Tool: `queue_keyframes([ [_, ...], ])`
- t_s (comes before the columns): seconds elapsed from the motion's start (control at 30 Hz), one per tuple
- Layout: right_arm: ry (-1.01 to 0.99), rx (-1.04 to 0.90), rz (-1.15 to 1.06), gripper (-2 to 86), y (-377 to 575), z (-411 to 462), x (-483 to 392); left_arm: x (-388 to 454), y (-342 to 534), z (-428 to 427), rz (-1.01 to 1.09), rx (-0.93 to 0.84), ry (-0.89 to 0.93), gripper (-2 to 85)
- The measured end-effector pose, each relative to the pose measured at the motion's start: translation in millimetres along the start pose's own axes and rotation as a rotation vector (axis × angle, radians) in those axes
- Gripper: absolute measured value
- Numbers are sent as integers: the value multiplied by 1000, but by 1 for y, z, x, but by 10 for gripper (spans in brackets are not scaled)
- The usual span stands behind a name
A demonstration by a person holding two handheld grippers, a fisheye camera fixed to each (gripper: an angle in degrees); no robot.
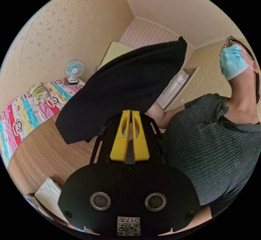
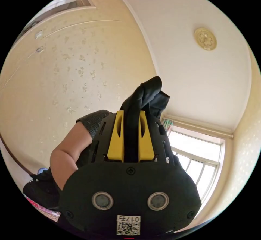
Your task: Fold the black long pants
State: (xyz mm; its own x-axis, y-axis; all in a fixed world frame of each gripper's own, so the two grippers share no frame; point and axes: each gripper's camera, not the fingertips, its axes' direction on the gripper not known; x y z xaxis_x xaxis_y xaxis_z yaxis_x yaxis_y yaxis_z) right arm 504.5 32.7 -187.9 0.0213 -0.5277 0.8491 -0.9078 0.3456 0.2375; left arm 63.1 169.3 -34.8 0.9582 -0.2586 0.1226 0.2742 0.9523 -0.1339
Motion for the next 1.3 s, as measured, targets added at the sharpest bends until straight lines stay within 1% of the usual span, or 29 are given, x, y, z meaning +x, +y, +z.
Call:
queue_keyframes([
  [0.03, -49, 60, 13, 80, 12, -7, 1, -1, -6, 5, 7, 10, 14, 61],
  [0.07, -73, 94, 33, 80, 25, -12, 3, -1, -9, 7, 10, 18, 22, 73],
  [0.1, -74, 100, 43, 79, 31, -13, 3, 1, -14, 13, 20, 36, 45, 95],
  [0.23, -19, 67, 161, 73, 73, -1, 7, 19, -28, 37, 95, 83, 160, 111],
  [0.27, -28, 68, 184, 72, 86, 3, 8, 23, -29, 42, 115, 78, 180, 112],
  [0.33, -69, 90, 200, 72, 102, 2, 12, 40, -29, 65, 215, 2, 223, 113],
  [0.37, -82, 117, 198, 72, 109, -2, 15, 43, -27, 70, 234, -17, 210, 115],
  [0.43, -88, 173, 167, 72, 114, -15, 15, 49, -11, 77, 273, -22, 110, 124],
  [0.53, -76, 257, 101, 75, 112, -46, 11, 44, 10, 72, 313, -6, 65, 127],
  [0.6, -46, 304, 79, 77, 115, -69, 7, 40, 19, 75, 328, -31, 30, 128],
  [0.7, 39, 435, 50, 80, 138, -104, 0, 45, 26, 103, 369, -136, -106, 140],
  [0.77, 90, 515, 65, 81, 165, -120, 5, 55, 28, 116, 403, -138, -185, 162],
  [0.83, 89, 526, 107, 80, 183, -126, 18, 68, 31, 123, 443, -60, -260, 158],
  [0.87, 85, 529, 135, 80, 197, -128, 29, 70, 31, 123, 447, -40, -266, 153],
  [0.97, 56, 545, 228, 80, 238, -130, 62, 79, 30, 112, 474, 81, -207, 88],
  [1.0, 53, 555, 252, 80, 246, -132, 68, 80, 32, 101, 466, 153, -198, 35],
  [1.03, 64, 586, 319, 80, 264, -138, 82, 77, 35, 83, 455, 246, -170, 30],
  [1.07, 118, 646, 455, 73, 284, -147, 97, 73, 36, 71, 437, 304, -141, 27],
  [1.1, 150, 668, 536, 69, 293, -151, 105, 58, 36, 44, 366, 399, -48, 23],
  [1.13, 214, 657, 665, 68, 306, -156, 116, 37, 32, 19, 289, 449, 63, 20],
  [1.17, 304, 563, 736, 66, 307, -158, 122, 28, 31, 8, 264, 472, 107, 18],
  [1.2, 358, 500, 765, 65, 304, -158, 125, 12, 33, -13, 223, 535, 174, 17],
  [1.27, 616, 183, 879, 54, 283, -154, 137, -3, 36, -36, 181, 596, 266, 15],
  [1.3, 702, 107, 901, 45, 277, -154, 138, -6, 38, -47, 181, 632, 325, 15],
])
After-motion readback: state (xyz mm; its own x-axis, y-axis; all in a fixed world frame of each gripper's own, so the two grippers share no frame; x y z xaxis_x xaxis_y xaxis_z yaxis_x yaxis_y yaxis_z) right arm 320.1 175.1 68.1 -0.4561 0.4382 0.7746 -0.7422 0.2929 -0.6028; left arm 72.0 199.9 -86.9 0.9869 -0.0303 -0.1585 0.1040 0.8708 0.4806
